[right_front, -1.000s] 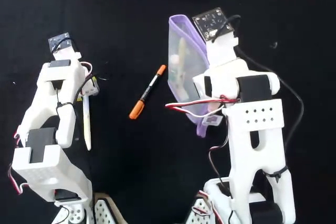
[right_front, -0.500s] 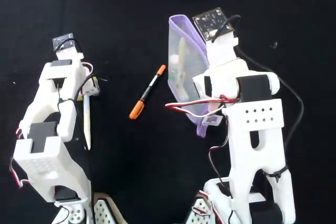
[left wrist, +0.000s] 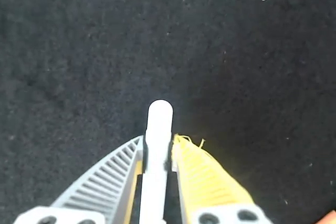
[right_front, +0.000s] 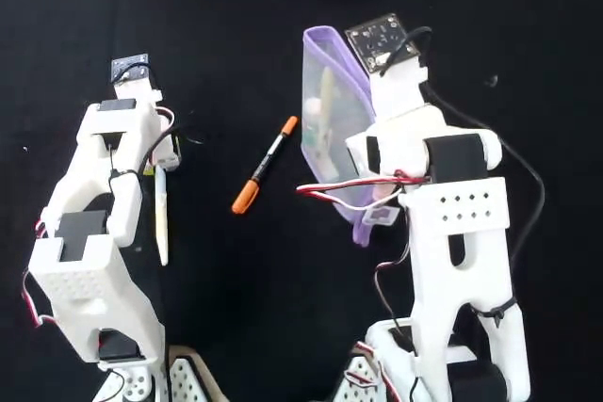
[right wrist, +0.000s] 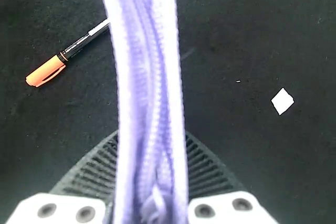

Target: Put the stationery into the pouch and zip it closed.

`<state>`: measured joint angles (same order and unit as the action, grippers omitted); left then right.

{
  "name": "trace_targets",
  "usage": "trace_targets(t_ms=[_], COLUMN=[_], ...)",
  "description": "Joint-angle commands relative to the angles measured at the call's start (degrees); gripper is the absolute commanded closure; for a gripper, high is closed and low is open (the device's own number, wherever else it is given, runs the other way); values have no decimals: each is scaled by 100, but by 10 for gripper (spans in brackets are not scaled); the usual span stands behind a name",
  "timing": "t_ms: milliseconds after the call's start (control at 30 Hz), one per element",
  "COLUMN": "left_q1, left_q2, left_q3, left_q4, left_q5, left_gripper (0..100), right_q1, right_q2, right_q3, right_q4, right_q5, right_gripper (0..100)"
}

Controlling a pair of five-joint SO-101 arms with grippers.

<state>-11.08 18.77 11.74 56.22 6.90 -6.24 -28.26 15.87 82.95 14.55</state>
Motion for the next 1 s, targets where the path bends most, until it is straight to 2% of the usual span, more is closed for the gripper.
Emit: trace_targets(t_ms=[0,167,333,500,733,967], left_q1=[-110,-4,418,1077,1771,2281], left_q2=[-167,-923,-2057,-2945,-3754,-4308], left_q3=[-409,-708,-998,-1464,-1763,-1763], left_q4=[26,26,-35,-97,-1029,-2365], left_q5=[-70,-35,255,255,273,273], left_gripper=[971,971,971,971,971,971], right_q1=[70,44,44,35,35,35], right_q2=[66,66,92,101,101,101], right_q3=[198,198,198,198,198,207], right_q4=[0,0,-9,-9,-9,-9], right_q5=[70,70,70,70,70,70], right_gripper=[988,988,988,988,988,988])
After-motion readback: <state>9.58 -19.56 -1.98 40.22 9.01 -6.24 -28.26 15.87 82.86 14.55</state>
